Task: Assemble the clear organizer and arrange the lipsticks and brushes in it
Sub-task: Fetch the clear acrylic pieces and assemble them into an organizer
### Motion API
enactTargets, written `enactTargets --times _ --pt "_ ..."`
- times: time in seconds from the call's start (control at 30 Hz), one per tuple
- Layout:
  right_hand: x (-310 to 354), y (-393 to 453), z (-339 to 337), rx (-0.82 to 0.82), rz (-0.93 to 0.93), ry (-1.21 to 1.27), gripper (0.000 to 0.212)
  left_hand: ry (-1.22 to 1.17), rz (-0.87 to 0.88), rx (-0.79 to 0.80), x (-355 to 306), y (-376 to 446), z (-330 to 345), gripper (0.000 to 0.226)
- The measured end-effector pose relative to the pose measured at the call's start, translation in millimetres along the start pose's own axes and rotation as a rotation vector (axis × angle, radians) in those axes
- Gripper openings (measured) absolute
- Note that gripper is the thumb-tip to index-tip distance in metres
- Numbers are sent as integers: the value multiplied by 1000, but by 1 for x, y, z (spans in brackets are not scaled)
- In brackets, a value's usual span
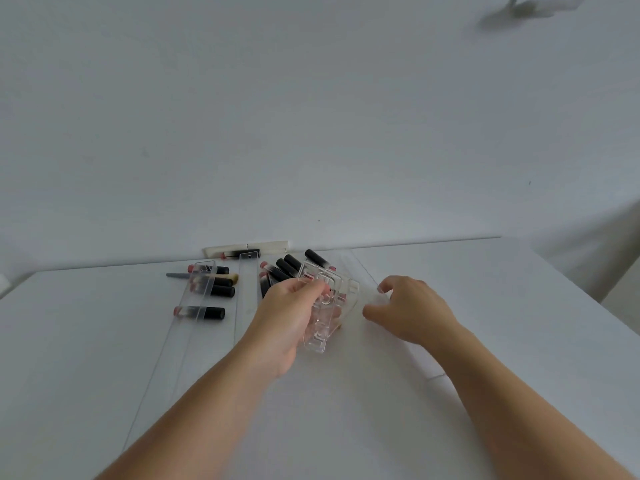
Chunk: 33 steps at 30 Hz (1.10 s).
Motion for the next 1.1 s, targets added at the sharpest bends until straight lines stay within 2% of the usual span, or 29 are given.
enactTargets --times 0.13,0.33,0.47,0.6,0.77,0.9,1.0,1.1 --pt "-16 9 -10 66 22 275 41 46 -27 20 0 -6 13 9" --pt "-46 19 -26 102 14 518 26 77 -25 33 1 -9 28 9" --pt "-41 14 -26 127 12 664 34 130 -30 41 1 -14 43 13" --pt "-36 10 -19 247 60 831 41 117 -84 104 6 -15 55 9" --pt "-36 10 -16 241 77 886 45 168 -48 137 4 -17 55 15" --pt "-35 9 -20 259 75 923 46 229 57 134 -8 -19 41 16" --pt "-31 8 -27 242 23 921 42 158 96 141 -20 -16 23 23" --pt "-21 5 -36 190 -64 906 44 104 151 95 -31 -10 -6 19"
Point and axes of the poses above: each hand's wrist, its own y-axis towards the middle knuckle, its own z-axis out of the palm, x = y × z, the point moved 7 cm from there along y, towards the middle knuckle, and after that the axes turned 14 degrees about -x, right-handed, at the moved point
